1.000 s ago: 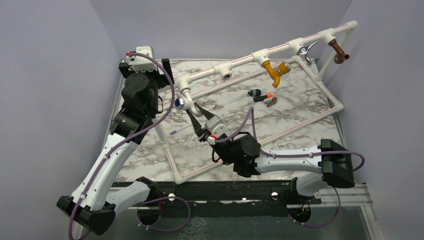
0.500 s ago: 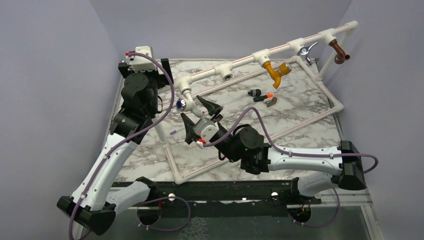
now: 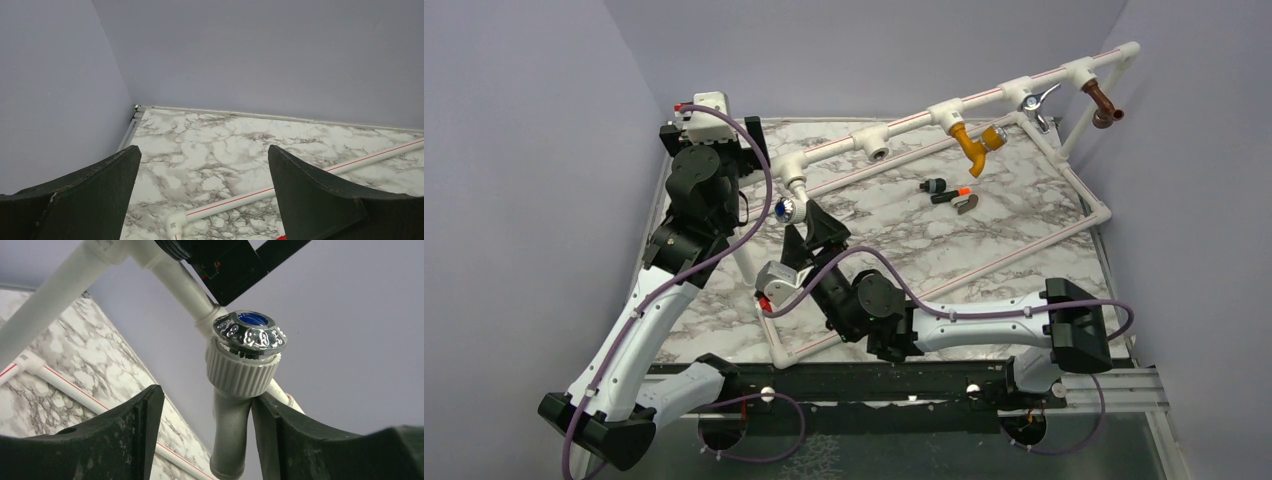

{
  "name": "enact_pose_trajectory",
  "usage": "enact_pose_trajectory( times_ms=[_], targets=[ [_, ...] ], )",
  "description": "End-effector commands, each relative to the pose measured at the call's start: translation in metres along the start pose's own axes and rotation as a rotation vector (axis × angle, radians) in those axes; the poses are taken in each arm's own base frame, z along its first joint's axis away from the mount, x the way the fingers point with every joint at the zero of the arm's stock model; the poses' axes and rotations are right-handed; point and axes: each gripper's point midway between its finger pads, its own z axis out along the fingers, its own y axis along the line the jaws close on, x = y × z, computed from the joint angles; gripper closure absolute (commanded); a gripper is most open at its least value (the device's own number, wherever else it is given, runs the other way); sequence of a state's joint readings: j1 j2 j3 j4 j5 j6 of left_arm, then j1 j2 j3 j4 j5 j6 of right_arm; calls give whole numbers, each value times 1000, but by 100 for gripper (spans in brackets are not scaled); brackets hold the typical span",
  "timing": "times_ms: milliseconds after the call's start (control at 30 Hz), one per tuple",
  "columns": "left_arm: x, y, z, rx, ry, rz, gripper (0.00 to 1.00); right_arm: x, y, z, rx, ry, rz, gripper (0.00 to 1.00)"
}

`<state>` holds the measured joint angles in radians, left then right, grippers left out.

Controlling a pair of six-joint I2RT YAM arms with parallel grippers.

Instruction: Install the water faucets

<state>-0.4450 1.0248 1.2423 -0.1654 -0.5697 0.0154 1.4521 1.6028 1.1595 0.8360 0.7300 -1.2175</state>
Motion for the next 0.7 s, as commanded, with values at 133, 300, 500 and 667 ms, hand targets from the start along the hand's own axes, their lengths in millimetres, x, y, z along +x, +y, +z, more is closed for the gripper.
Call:
enact_pose_trajectory(
  times_ms=[133,300,500,667],
  targets=[
    [2,4,-1,-12,3,4,1,0,-22,-1,100,28,53,49],
    [3,3,0,-9,7,6,1,-3,-26,-4,74,7,153,78],
    [4,3,1,-9,9,6,1,-6,-34,-8,121,-25,343,100],
    [3,2,0,-5,8,4,1,-11,-32,-6,188,-67,628,100]
  ],
)
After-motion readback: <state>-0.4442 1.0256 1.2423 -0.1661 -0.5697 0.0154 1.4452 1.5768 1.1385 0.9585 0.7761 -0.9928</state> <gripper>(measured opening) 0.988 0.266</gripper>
